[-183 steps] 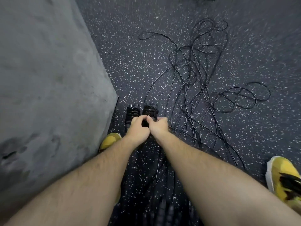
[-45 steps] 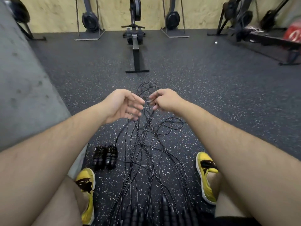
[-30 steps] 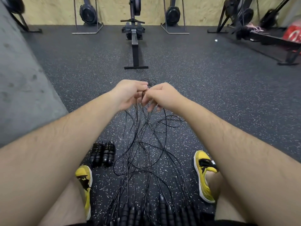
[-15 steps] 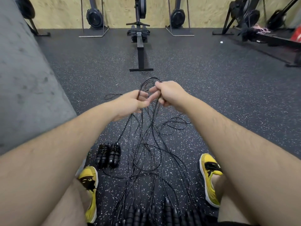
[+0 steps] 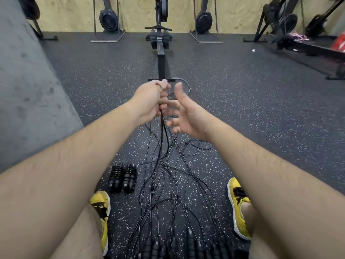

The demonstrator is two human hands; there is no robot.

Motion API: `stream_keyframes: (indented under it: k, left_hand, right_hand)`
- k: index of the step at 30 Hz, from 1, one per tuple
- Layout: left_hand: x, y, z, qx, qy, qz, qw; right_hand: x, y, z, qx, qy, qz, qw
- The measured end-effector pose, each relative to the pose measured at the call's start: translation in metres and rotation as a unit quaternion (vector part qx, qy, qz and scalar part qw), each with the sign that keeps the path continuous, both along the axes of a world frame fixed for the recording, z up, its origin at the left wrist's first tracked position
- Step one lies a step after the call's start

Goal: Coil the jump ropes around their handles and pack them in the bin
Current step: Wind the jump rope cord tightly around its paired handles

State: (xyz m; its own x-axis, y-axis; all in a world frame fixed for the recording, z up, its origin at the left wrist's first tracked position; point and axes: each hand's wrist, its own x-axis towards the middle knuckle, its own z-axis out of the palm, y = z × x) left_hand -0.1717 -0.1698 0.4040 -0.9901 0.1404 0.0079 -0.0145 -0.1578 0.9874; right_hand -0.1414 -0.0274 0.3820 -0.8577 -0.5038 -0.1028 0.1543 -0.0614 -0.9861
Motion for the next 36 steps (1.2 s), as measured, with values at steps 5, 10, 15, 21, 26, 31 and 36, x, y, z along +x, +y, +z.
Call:
stream_keyframes:
  k: [5, 10, 15, 21, 26, 31, 36]
  left_hand:
    - [-0.009, -0.012, 0.015, 0.119, -0.03, 0.01, 0.992]
    - [0.001, -0.016, 0.014, 0.029, -0.007, -0.004, 1.0]
    - [0.016, -0.027, -0.012, -0.178, -0.001, -0.185, 0.966]
    - [0.023, -0.025, -0.033, -0.323, -0.001, -0.17, 0.931]
    - [0.013, -0.008, -0.008, -0.144, 0.05, -0.038, 0.988]
    - [0.004, -0.003, 0.006, -0.005, 0.046, -0.017, 0.999]
    - [0.008, -0.022, -0.014, -0.131, -0.019, -0.127, 0.983]
  right_hand:
    - [0.0, -0.013, -0.019, 0.255, 0.11, 0.041, 0.96]
    - [0.001, -0.026, -0.017, 0.251, 0.163, -0.05, 0.953]
    - [-0.017, -0.02, 0.011, 0.089, 0.144, -0.223, 0.96]
    - [-0.03, -0.006, 0.022, -0.109, 0.011, -0.271, 0.956]
    - [-0.003, -0.004, 0.001, 0.207, 0.072, -0.057, 0.974]
    - [-0.002, -0.014, -0.012, 0.275, 0.145, -0.044, 0.949]
    - [-0.015, -0.01, -0.001, 0.164, 0.203, -0.17, 0.95]
